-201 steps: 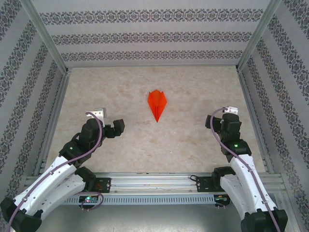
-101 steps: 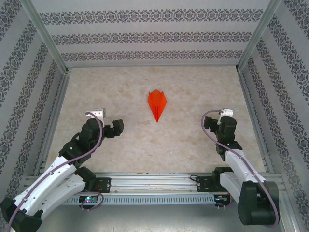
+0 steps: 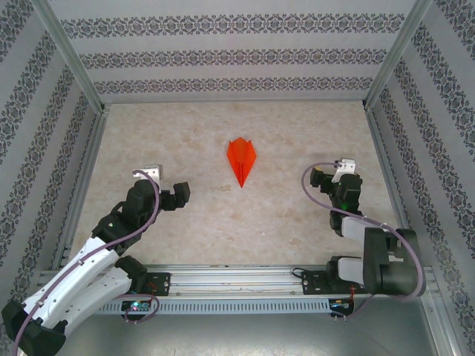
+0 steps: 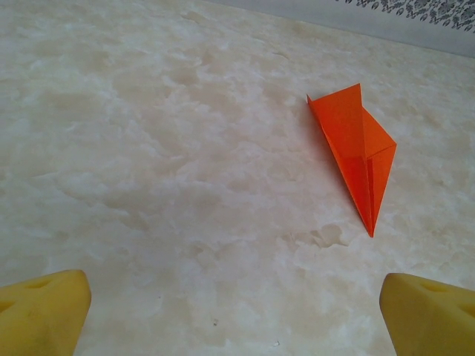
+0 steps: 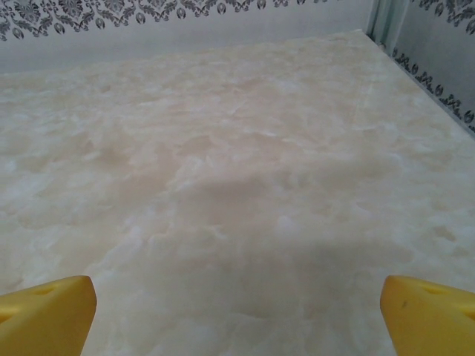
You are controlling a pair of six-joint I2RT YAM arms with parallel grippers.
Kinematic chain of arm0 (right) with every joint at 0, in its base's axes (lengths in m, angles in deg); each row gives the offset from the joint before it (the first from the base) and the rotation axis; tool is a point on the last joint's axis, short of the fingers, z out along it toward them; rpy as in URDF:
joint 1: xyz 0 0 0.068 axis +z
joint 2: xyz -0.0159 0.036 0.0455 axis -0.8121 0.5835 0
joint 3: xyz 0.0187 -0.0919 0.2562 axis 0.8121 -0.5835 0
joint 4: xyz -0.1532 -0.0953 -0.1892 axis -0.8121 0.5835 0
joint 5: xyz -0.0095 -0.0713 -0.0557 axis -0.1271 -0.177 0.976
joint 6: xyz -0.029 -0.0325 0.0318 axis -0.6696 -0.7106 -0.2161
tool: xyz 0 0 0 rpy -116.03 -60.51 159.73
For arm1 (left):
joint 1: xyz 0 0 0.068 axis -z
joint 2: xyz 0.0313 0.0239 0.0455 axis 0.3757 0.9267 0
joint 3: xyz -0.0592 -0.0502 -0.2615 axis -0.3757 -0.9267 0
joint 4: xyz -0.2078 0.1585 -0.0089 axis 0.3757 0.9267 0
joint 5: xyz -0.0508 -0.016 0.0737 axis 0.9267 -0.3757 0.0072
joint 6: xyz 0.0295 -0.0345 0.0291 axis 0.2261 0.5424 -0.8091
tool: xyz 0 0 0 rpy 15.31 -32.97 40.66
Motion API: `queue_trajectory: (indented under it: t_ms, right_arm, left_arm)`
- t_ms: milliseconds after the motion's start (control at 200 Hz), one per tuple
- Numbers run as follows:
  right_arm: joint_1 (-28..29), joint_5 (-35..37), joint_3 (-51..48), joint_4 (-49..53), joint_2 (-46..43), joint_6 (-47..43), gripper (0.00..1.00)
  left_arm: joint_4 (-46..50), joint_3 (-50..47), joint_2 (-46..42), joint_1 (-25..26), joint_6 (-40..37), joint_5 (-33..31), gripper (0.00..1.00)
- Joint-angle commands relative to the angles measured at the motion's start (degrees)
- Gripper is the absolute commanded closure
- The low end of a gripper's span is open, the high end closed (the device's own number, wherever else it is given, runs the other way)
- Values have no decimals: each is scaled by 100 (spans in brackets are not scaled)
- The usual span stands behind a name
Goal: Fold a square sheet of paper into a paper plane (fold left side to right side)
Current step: Reset both arms
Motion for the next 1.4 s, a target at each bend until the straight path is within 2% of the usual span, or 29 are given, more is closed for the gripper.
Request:
queue_trajectory:
  t_ms: [0,110,355,465,550,789,1089,1254,1394]
  right_arm:
    - [-93,-495,128,-1000,415,133,2]
    - [-94,-817,126,-1586,924,88,2]
    - [-2,-936,310,-1265,1002,-103,2]
    - [-3,-1027,196,-2176,1556,-21,2]
    - [-8,-993,319,-1546,1314,-111,2]
    - [302,-287,486,-1174,1399,-235,2]
    - [344,-199,661,-1143,1398,-265,2]
    - [363,-151,661,-1125,1390,-278,2]
    - [390,-113,670,-1116,1389,-288,2]
  left_arm:
    - [72,228,0,-112,-192,-97,0]
    - [81,237,26,-145,-222,-96,0]
    - [55,280,165,-257,-298,-96,0]
    - [50,311,228,-360,-407,-81,0]
    - [55,336,264,-479,-553,-87,0]
    - [-101,344,476,-1265,-1161,-175,0]
    - [-1702,-392,1066,-2408,-1868,12,0]
    - [-2599,-760,1368,-2738,-2121,106,0]
    - [-3488,-1016,1807,-2782,-2237,122,0]
